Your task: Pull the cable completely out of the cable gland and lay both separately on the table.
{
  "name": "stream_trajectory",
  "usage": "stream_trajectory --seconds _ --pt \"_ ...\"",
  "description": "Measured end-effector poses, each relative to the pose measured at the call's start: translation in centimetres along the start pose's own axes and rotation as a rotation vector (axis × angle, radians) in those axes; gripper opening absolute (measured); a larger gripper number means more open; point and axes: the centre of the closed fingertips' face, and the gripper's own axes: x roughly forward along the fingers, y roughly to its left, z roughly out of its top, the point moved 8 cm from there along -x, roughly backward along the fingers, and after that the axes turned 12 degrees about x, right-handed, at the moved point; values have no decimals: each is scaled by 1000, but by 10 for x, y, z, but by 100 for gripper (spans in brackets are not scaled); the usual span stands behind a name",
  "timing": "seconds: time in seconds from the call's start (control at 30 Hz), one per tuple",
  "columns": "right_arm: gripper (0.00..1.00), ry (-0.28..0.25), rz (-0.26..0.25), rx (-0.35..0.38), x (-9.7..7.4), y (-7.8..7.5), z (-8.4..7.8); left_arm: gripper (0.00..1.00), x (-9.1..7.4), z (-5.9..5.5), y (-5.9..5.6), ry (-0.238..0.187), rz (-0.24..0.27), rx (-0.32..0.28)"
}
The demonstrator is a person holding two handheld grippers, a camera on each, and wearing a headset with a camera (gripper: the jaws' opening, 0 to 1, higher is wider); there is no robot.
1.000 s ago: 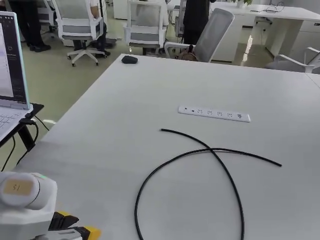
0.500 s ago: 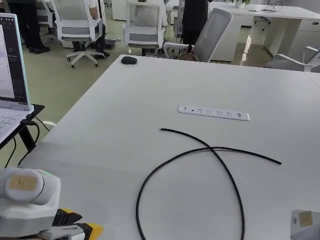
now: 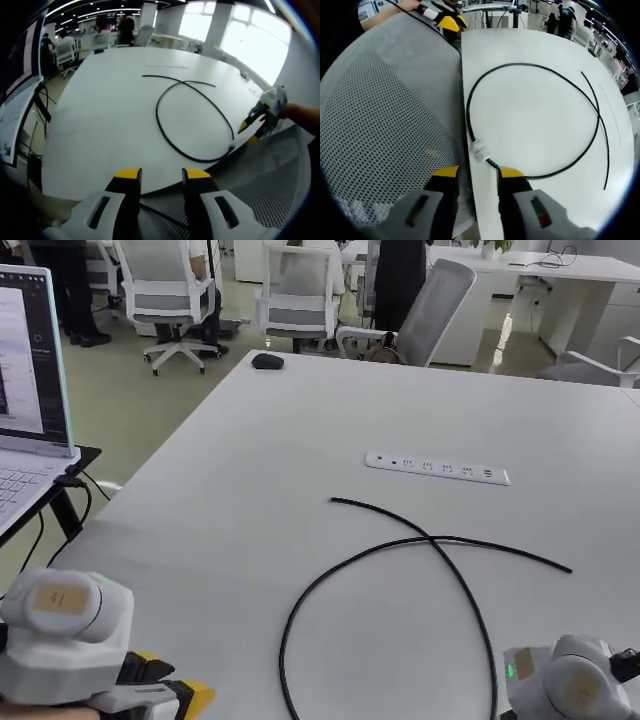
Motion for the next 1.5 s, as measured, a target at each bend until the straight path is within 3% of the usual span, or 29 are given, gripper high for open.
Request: stream_trajectory --seconds 0.13,0.27,0.37,0.53,0.63,1.0,1.2,1.27,1.5 --pt "30 48 36 -91 7 0 2 33 0 0 0 -3 3 1" --pt "29 46 39 -116 15 2 10 33 1 0 0 0 3 1" --pt "29 82 50 -169 21 4 12 33 1 0 1 0 5 1" --pt "26 74 51 -168 31 3 17 33 1 -1 1 2 1 3" --pt "24 118 24 -201 34 1 16 33 1 0 1 1 -1 6" --pt "18 98 -4 -185 35 0 18 33 3 0 1 2 -11 18" --pt "15 50 -13 -175 34 -1 14 33 3 -1 1 3 -11 20" --pt "14 34 -19 -213 34 -1 13 33 3 -1 1 2 -10 20" --pt "14 2 -20 -179 33 -1 12 33 2 -1 1 5 -10 22"
